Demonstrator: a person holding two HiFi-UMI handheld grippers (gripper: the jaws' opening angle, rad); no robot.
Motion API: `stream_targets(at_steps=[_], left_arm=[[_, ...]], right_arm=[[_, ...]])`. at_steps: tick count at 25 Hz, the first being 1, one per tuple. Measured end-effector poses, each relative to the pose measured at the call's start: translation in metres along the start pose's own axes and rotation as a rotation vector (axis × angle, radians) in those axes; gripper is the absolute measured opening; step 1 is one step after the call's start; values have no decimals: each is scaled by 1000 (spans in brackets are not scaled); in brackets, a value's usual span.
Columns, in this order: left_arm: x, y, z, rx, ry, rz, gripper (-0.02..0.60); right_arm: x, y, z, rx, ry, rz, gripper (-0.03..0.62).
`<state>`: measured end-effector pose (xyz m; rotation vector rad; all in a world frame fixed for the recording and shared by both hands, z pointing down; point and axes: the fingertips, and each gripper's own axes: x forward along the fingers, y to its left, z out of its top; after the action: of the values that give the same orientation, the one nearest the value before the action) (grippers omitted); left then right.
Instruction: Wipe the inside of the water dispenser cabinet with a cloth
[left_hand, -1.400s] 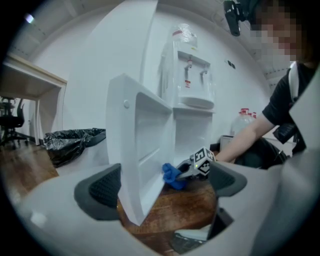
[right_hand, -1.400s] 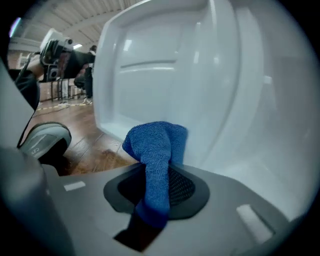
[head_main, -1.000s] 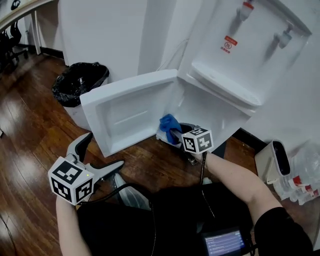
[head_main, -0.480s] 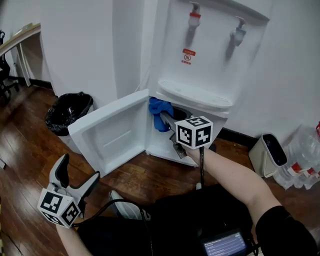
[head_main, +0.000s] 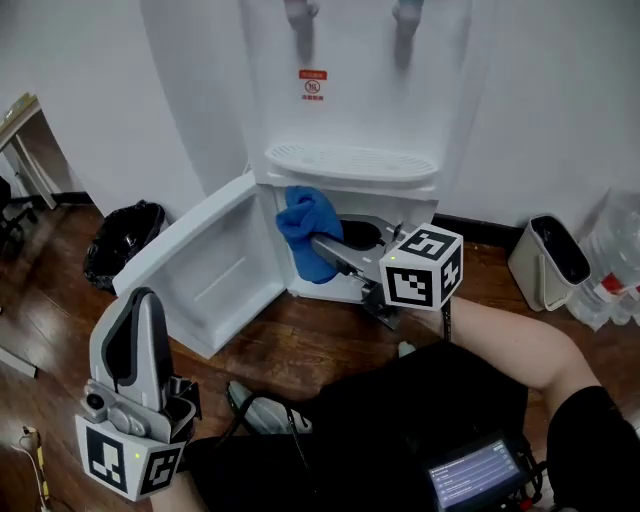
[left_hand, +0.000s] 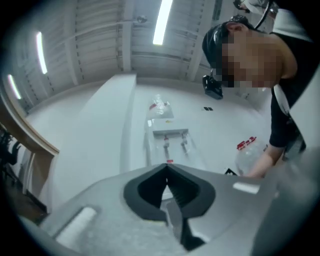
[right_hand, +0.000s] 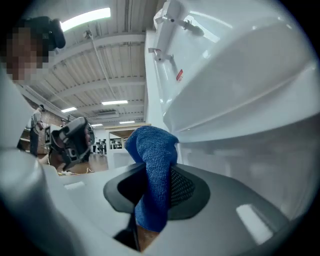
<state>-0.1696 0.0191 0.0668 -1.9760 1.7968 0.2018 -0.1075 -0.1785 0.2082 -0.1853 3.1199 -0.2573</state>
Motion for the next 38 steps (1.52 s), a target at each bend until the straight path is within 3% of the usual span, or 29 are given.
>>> stream_targets(at_steps=[3, 4, 5, 6, 7, 11, 14, 17, 21, 25, 31, 35, 38], left_arm=[[48, -38, -45, -134, 115, -178, 3], [60, -55, -69, -217, 184, -265, 94], [68, -73, -94, -301, 257, -352, 262], [72, -89, -118, -370, 321, -427, 381], [72, -103, -140, -414, 373, -482, 436], [49, -128, -187, -433, 501, -588, 468], [37, -134, -186, -448, 506, -623, 468], [29, -141, -182, -438, 494, -663, 450], [27, -141, -183, -414, 498, -659, 328], [28, -132, -176, -475, 460, -632, 191], [26, -133, -172, -525, 457, -655, 129], [29, -127, -179, -557, 485, -589, 117], [35, -105, -196, -522, 534, -438, 117]], right_arm=[[-20, 18, 7, 8, -40, 92, 101], [-26, 24, 6, 8, -54, 125, 101], [-32, 28, 2, 9, -67, 159, 101], [-37, 31, -2, 12, -73, 194, 101], [-41, 33, -6, 13, -71, 229, 101], [-45, 46, -24, -9, -13, 400, 101], [-44, 64, -38, -16, 36, 513, 102], [-42, 76, -46, -18, 62, 549, 103], [-41, 80, -50, 2, 70, 555, 103], [-44, 85, -47, -1, 53, 565, 104], [-48, 89, -48, 10, 69, 606, 112], [-42, 75, -49, 30, 79, 552, 190], [-37, 42, -45, 15, 73, 397, 209]])
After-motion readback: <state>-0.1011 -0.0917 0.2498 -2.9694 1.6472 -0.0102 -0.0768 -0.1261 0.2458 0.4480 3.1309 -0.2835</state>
